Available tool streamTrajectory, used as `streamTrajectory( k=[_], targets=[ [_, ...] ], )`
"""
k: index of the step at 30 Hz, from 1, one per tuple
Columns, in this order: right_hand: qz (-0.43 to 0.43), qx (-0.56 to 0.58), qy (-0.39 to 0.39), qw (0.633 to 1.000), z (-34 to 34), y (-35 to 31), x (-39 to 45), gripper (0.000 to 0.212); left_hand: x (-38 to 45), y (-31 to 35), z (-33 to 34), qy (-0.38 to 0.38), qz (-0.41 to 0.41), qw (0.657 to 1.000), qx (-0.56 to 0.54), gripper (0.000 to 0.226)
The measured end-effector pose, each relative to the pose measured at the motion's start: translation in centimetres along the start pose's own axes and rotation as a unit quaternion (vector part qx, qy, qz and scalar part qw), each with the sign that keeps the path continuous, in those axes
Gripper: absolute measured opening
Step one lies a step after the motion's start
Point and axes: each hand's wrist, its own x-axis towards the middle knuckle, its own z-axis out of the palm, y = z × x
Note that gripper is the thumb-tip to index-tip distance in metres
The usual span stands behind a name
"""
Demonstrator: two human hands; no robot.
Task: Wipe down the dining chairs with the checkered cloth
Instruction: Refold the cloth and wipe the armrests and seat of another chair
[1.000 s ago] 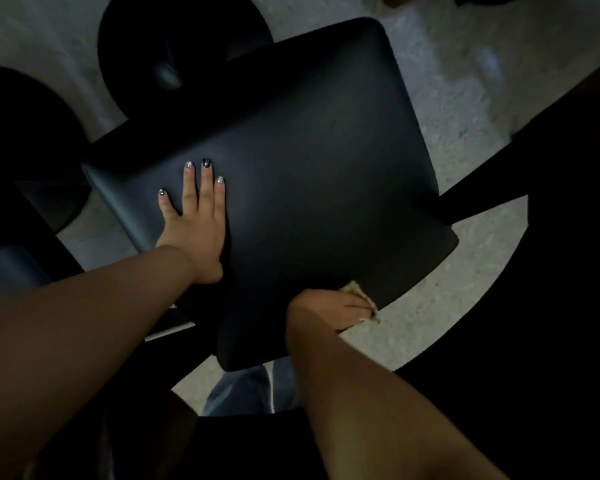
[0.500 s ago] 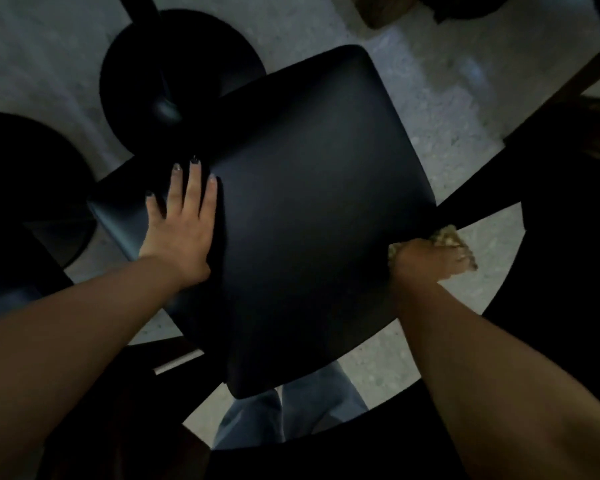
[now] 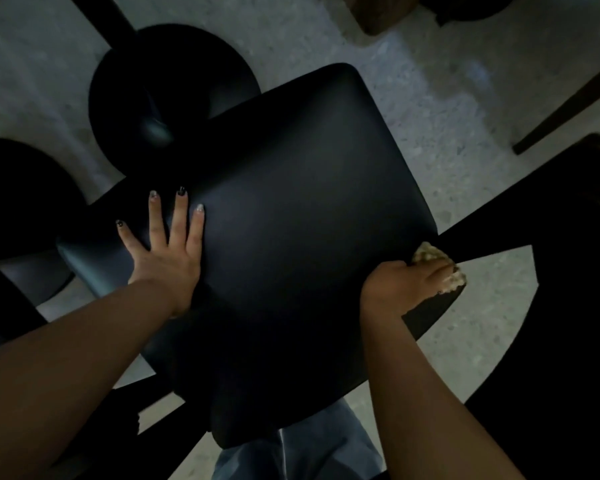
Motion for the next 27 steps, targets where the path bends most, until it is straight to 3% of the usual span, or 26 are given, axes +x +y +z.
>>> streamTrajectory(
  k=[3,8,13,16,19,21,23,27],
  targets=[
    [-0.052,0.011,0.004,0.999,0.7,-0.6,-0.6,0.066,0.0,0.1,-0.3,-0.012,-0.011,1.0,0.001,0.147],
    [-0.24,-0.031,-0.037,0.97,2.5,-3.7,-0.3,0.065,0.1,0.2,-0.4,-0.031,-0.013,0.999,0.005,0.146],
    [-0.233,-0.013,0.002,0.972,3.7,-6.7,0.6,0.059,0.3,0.1,0.0,-0.027,-0.009,1.0,0.009,0.14],
    [-0.264,-0.031,-0.019,0.964,5.4,-10.4,0.9,0.057,0.4,0.0,0.2,-0.025,-0.003,1.0,0.012,0.139],
    [-0.393,-0.073,-0.072,0.914,7.5,-15.2,-2.0,0.052,0.4,0.0,0.3,-0.02,-0.005,1.0,0.015,0.143],
    [-0.52,-0.069,-0.129,0.842,8.6,-17.0,-5.1,0.051,0.5,0.0,0.4,-0.021,-0.007,1.0,0.017,0.149],
    [-0.585,-0.097,-0.163,0.789,9.2,-16.9,-6.8,0.055,0.4,0.0,0.3,-0.02,-0.008,1.0,0.014,0.153],
    [-0.571,-0.052,-0.166,0.802,6.7,-12.4,-4.5,0.057,0.3,0.0,0.2,-0.009,-0.006,1.0,0.01,0.154]
  ],
)
